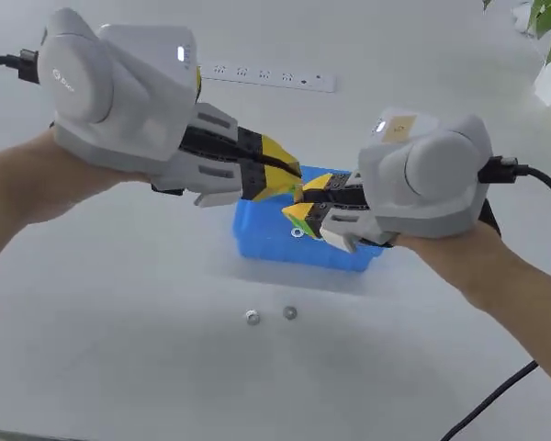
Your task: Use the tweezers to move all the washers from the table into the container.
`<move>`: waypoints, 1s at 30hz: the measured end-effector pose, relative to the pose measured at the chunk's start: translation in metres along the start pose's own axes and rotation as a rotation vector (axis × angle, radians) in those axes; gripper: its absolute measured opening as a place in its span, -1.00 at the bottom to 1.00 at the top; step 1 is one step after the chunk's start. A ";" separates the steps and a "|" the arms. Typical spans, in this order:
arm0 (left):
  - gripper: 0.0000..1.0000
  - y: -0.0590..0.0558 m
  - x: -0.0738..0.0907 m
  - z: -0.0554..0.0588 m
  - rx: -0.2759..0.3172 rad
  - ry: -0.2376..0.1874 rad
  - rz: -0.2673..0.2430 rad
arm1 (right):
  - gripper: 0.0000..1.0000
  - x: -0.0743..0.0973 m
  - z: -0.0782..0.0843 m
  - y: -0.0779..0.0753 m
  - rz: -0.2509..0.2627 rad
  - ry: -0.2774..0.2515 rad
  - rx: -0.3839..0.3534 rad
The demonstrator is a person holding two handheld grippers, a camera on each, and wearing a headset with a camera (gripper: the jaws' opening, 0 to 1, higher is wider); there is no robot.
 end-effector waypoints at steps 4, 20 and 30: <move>-0.90 -0.010 0.002 -0.004 -0.009 -0.001 0.006 | -0.75 0.007 -0.002 0.007 0.001 0.000 0.012; -0.90 -0.046 0.011 0.001 0.008 -0.011 0.033 | -0.74 0.026 0.002 0.044 -0.013 -0.002 0.004; -0.90 -0.061 0.011 0.017 0.047 0.004 0.046 | -0.74 0.024 0.013 0.067 -0.045 0.013 -0.026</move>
Point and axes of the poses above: the centre of the closed fingertips' face, and the gripper's own axes: x roughly backward along the fingers, y roughly to its left, z roughly out of its underside, the point moved 10 cm from there along x, roughly backward along the fingers, and after that the axes turned 8 degrees about x, right-handed, at the moved point
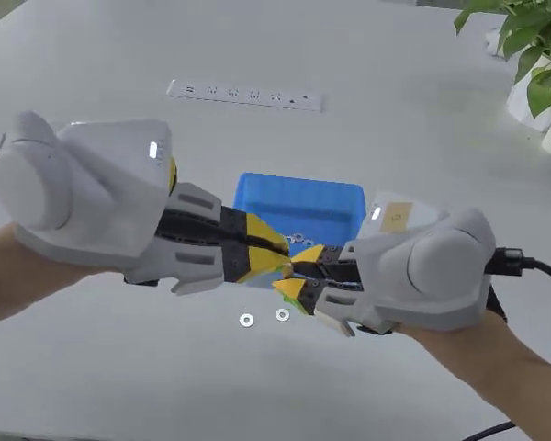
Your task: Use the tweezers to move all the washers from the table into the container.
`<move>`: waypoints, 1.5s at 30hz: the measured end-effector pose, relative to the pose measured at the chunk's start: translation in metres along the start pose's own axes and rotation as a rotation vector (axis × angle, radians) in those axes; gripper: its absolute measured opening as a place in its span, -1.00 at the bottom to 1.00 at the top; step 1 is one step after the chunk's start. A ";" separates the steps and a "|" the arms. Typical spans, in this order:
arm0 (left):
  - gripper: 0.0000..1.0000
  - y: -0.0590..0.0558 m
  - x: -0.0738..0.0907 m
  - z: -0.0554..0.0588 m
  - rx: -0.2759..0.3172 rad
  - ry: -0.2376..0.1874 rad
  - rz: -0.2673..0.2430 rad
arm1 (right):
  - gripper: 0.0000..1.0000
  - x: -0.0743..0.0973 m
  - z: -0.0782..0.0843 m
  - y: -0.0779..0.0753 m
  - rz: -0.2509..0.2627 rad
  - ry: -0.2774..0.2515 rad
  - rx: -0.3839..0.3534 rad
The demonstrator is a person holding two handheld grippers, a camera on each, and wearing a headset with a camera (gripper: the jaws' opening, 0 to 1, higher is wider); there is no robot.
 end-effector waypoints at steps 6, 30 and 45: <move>-0.90 -0.004 -0.004 0.016 0.039 0.016 0.011 | -0.74 -0.007 0.010 0.009 -0.030 0.027 -0.009; -0.90 0.001 -0.017 0.027 0.051 0.062 0.011 | -0.74 -0.025 0.021 0.011 -0.049 0.066 0.000; -0.90 0.003 -0.020 0.031 0.067 0.059 0.028 | -0.75 -0.026 0.026 0.009 -0.037 0.070 -0.029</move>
Point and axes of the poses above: the centre of the closed fingertips' face, and the gripper's own axes: x roughly backward along the fingers, y roughly to its left, z roughly out of its underside, the point moved 10 cm from there along x, roughly backward along the fingers, and after that the axes turned 8 degrees about x, right-handed, at the moved point
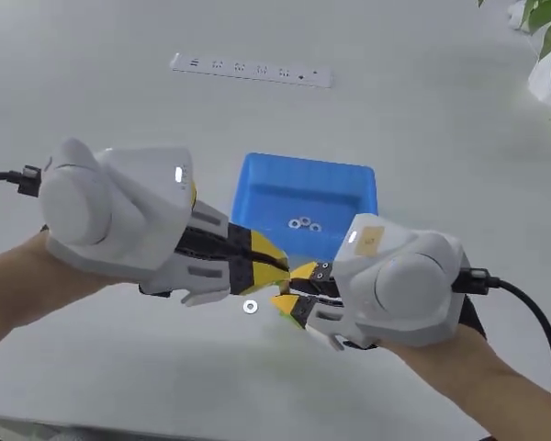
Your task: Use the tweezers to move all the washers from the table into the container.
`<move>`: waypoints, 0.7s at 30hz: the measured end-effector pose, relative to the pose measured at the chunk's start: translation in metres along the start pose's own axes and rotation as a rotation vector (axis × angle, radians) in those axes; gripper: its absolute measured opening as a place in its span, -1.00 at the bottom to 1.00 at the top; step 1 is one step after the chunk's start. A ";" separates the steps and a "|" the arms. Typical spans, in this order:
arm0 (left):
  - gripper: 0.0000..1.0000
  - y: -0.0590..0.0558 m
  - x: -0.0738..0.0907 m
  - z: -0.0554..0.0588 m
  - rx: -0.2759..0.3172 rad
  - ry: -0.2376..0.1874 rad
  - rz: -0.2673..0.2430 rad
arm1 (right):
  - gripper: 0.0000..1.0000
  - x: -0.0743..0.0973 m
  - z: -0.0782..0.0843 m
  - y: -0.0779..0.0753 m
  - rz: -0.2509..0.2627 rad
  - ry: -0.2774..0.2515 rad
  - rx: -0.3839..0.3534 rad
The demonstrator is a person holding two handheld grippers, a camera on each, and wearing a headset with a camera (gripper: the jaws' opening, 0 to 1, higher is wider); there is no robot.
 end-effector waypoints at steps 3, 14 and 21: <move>-0.90 0.001 0.000 0.000 0.004 -0.004 -0.002 | -0.75 0.001 0.000 0.000 -0.001 0.000 -0.001; -0.90 -0.001 -0.002 -0.001 -0.003 0.005 0.008 | -0.75 0.004 0.004 0.002 0.003 -0.002 -0.009; -0.90 -0.002 -0.002 -0.002 -0.012 0.007 0.008 | -0.74 0.003 0.003 0.002 0.001 -0.005 -0.011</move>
Point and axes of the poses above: the centre of the closed fingertips' face, and the gripper's own axes: x roughly backward along the fingers, y roughly to its left, z roughly out of its underside, the point moved 10 cm from there along x, roughly backward along the fingers, and after that the axes turned 8 degrees about x, right-handed, at the moved point
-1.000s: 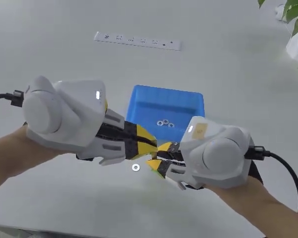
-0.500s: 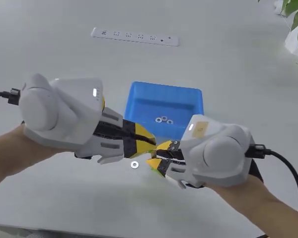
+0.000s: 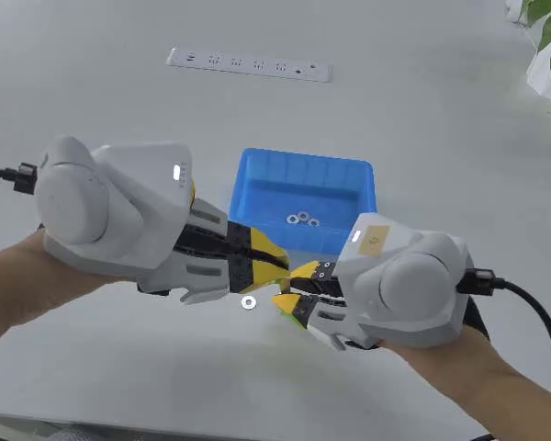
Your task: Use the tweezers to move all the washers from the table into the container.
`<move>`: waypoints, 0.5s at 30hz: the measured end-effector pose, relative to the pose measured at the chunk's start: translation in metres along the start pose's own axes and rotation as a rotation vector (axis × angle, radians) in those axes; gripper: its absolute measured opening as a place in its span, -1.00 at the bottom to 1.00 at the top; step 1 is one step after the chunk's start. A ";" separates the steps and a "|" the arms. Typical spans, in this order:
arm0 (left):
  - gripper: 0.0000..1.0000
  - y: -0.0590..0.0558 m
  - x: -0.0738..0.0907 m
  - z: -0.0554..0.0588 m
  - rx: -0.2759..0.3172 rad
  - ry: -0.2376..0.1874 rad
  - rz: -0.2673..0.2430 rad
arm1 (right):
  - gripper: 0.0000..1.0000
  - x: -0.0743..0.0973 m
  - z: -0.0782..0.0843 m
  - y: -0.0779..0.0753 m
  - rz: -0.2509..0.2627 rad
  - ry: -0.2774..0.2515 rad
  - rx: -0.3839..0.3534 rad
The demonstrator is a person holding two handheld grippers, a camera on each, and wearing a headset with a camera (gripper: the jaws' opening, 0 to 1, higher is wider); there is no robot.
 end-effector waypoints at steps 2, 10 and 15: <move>-0.90 0.000 0.000 -0.001 0.000 -0.002 0.001 | -0.74 0.000 0.000 0.000 -0.002 -0.002 0.000; -0.90 0.002 0.000 0.001 0.009 -0.005 -0.001 | -0.74 -0.002 -0.001 -0.001 -0.005 0.004 0.003; -0.90 0.002 -0.001 0.001 0.008 -0.001 0.003 | -0.74 -0.002 0.001 -0.001 -0.003 0.001 -0.007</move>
Point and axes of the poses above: the centre of the closed fingertips' face, and the gripper's own axes: x roughly backward along the fingers, y roughly to its left, z roughly out of its underside, the point moved 10 cm from there along x, roughly backward along the fingers, and after that the axes turned 8 degrees about x, right-handed, at the moved point
